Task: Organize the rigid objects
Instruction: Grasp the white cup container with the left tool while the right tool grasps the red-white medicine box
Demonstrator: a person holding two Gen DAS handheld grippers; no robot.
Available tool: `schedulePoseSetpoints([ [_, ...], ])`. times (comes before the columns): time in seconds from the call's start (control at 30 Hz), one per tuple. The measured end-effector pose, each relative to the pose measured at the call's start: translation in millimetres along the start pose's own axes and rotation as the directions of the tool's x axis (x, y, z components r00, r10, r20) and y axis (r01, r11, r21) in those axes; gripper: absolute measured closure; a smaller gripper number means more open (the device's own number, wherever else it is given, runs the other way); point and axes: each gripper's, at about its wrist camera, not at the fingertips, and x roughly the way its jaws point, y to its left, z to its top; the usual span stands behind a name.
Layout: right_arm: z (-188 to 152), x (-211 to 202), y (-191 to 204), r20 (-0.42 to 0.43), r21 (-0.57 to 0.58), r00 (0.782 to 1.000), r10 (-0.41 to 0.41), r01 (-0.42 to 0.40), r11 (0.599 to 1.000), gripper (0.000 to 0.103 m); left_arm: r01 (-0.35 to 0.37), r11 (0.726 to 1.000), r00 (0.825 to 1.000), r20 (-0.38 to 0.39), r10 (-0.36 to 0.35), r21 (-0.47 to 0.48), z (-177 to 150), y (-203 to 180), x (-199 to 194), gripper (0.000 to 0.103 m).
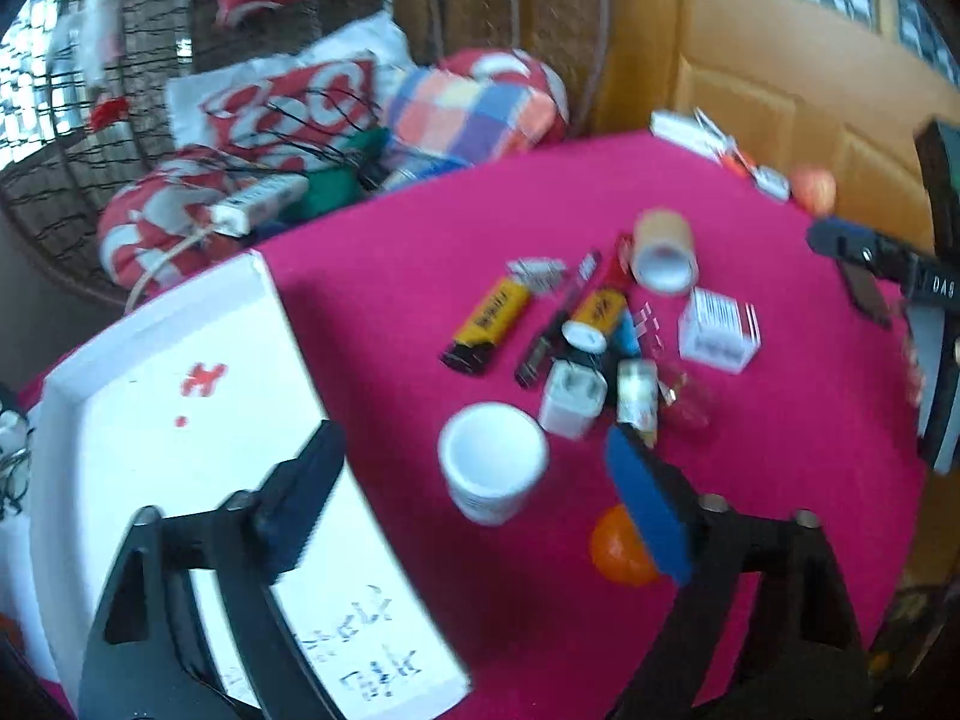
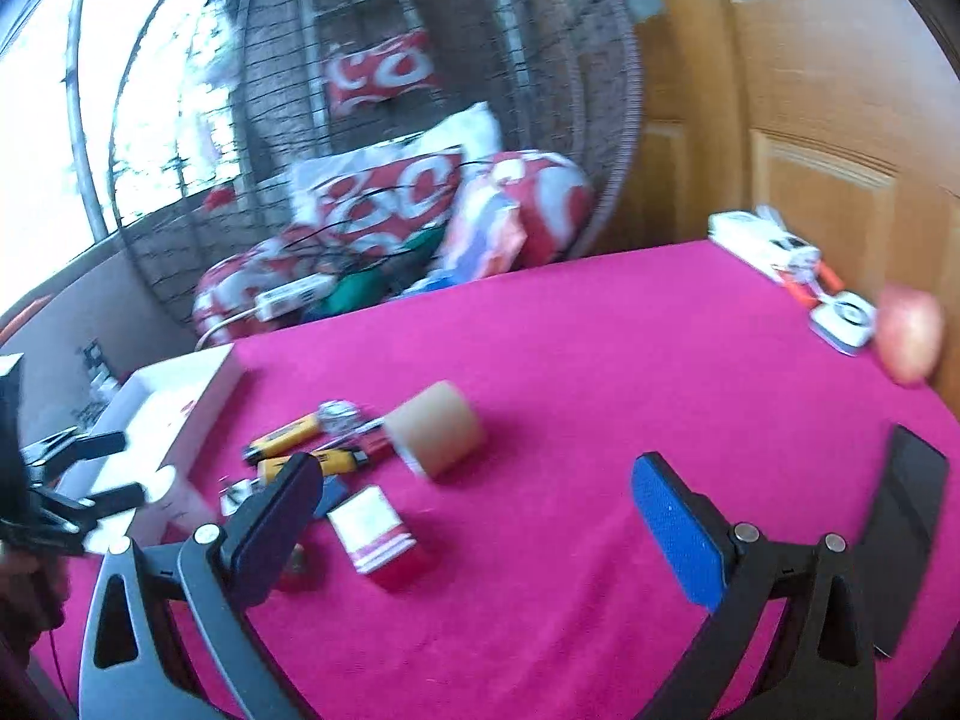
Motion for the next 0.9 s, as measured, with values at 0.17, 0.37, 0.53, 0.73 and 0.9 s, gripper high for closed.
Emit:
schedulePoseSetpoints([
  [0.17,-6,22,11,-0.086,-0.067,0.995,0.048,-0.054,0.996,0.005,-0.001,1.0,0.998,-0.061,0.001,0.005,-1,-7,19,0.021],
  [0.37,-12,48,26,-0.195,-0.115,0.977,0.086,-0.11,0.987,0.028,0.011,1.0,0.995,-0.1,-0.013,-0.02,1,-7,30,0.031],
  [0.53,-21,62,34,-0.266,-0.159,0.961,0.075,-0.121,0.98,0.041,0.009,1.0,0.992,-0.123,-0.012,-0.023,1,-5,37,0.035],
  [0.73,-29,75,41,-0.323,-0.192,0.944,0.071,-0.139,0.972,0.069,0.002,0.999,0.99,-0.142,-0.007,-0.035,-3,-4,43,0.067],
  [0.9,-31,64,33,-0.282,-0.148,0.957,0.071,-0.116,0.982,0.071,0.0,0.997,0.996,-0.087,-0.007,-0.078,-3,-1,29,0.067],
])
